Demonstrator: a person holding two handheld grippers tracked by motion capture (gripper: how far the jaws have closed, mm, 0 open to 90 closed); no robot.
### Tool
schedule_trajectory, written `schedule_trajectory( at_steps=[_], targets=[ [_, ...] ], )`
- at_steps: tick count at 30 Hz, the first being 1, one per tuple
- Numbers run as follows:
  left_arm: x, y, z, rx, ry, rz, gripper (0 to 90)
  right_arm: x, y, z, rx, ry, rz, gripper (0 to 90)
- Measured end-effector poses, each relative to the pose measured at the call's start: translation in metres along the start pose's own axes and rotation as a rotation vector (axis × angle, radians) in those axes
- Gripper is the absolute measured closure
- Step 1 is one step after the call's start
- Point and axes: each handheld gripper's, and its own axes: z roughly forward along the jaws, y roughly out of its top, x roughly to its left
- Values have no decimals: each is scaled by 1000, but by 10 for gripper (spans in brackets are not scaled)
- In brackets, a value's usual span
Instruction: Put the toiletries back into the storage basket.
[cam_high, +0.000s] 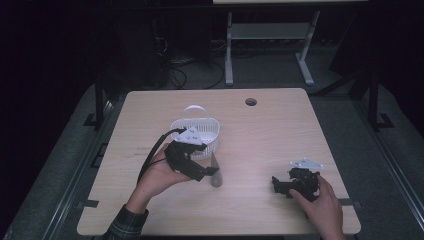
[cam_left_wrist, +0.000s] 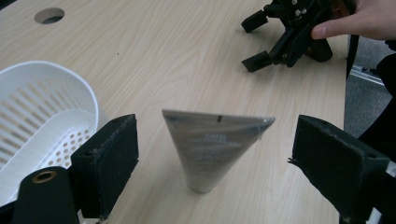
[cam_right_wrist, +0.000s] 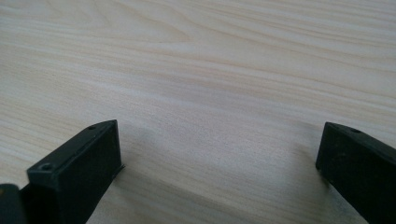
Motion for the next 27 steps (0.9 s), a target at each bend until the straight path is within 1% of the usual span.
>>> schedule_trajectory(
  at_steps=[1, 2, 8, 10, 11, 14, 15, 16, 19, 20, 21, 27],
  targets=[
    [0, 0, 0, 0, 0, 0, 136, 0, 0, 0, 0, 0, 0, 0],
    [-1, 4, 4, 1, -4, 8, 136, 0, 0, 0, 0, 0, 1, 0],
    [-2, 10, 13, 17, -12, 34, 134, 0, 0, 0, 0, 2, 0, 0],
    [-2, 11, 15, 15, -13, 31, 134, 0, 0, 0, 0, 2, 0, 0],
    [-2, 12, 16, 18, -12, 38, 134, 0, 0, 0, 0, 2, 1, 0],
    [-1, 13, 19, 21, -15, 37, 134, 0, 0, 0, 0, 3, 0, 0],
    [0, 13, 22, 30, -16, 46, 134, 0, 0, 0, 0, 3, 0, 0],
    [0, 13, 24, 29, -16, 44, 134, 0, 0, 0, -1, 3, 0, 0],
    [1, 13, 27, 54, -18, 56, 136, 0, 0, 0, 0, 3, 0, 0],
    [1, 13, 27, 54, -18, 56, 136, 0, 0, 0, 0, 3, -1, 0],
    [0, 13, 29, 49, -17, 47, 136, 0, 0, 0, 0, 3, -1, 0],
    [0, 13, 34, 73, -22, 53, 138, 0, 0, 0, 0, 3, -1, 0]
  ],
)
